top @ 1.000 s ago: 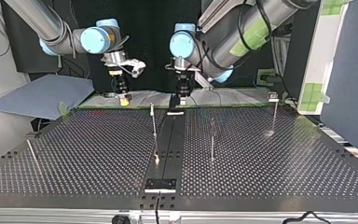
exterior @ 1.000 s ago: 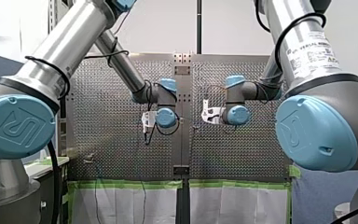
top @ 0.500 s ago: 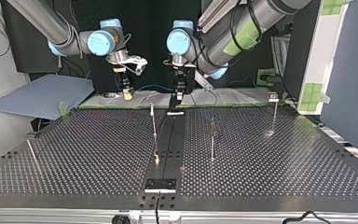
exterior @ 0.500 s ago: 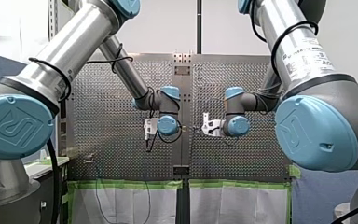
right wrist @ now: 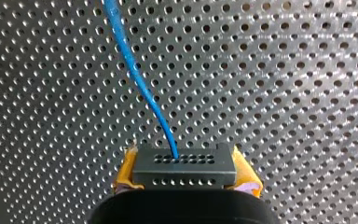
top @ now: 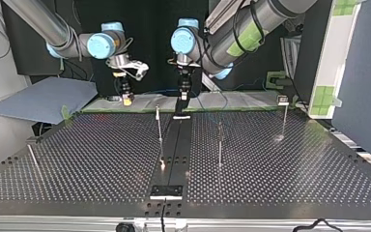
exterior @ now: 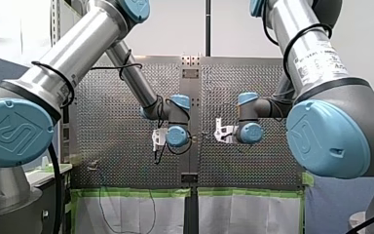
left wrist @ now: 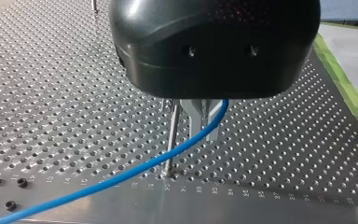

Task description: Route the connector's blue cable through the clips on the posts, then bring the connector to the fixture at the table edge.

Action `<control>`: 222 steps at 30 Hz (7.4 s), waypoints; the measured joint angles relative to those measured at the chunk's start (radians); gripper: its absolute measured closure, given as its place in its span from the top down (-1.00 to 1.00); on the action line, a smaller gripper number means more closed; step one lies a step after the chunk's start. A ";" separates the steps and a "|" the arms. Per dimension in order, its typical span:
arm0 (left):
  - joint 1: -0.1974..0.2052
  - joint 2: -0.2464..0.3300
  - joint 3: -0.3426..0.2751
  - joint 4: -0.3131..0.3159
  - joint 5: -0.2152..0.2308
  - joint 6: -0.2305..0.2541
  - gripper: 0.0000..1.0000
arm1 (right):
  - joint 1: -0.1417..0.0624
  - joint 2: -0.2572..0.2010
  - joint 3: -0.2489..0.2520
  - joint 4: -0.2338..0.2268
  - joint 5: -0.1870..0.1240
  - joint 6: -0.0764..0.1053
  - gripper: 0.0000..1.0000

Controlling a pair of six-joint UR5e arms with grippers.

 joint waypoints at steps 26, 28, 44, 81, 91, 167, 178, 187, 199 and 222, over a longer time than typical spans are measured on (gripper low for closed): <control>0.008 -0.001 0.016 0.011 0.033 0.006 -1.00 | -0.046 0.044 0.000 -0.067 -0.025 -0.001 -1.00; 0.008 -0.001 0.020 0.010 0.033 0.006 -1.00 | -0.046 0.044 0.000 -0.067 -0.026 0.000 -1.00; 0.007 -0.034 0.063 -0.024 0.031 0.001 -1.00 | -0.053 0.045 0.000 -0.077 -0.034 0.002 -1.00; -0.006 -0.074 0.120 -0.020 0.075 -0.019 -1.00 | -0.117 0.053 -0.027 -0.074 -0.091 -0.002 -1.00; -0.007 -0.074 0.131 -0.022 0.083 -0.022 -1.00 | -0.124 0.056 -0.049 -0.053 -0.095 -0.004 -1.00; 0.034 -0.130 0.340 -0.189 0.116 -0.049 -1.00 | -0.144 0.075 -0.118 -0.032 -0.089 -0.017 -1.00; 0.056 -0.130 0.341 -0.204 0.134 -0.056 -1.00 | -0.153 0.077 -0.129 -0.029 -0.071 -0.016 -1.00; 0.057 -0.129 0.341 -0.213 0.141 -0.057 -0.81 | -0.153 0.078 -0.129 -0.027 -0.072 -0.017 -1.00; 0.041 -0.128 0.340 -0.239 0.146 -0.008 0.77 | -0.147 0.078 -0.131 -0.029 -0.085 -0.017 -1.00; -0.008 -0.089 0.288 -0.346 0.246 0.093 1.00 | -0.146 0.081 -0.130 -0.030 -0.087 -0.020 -1.00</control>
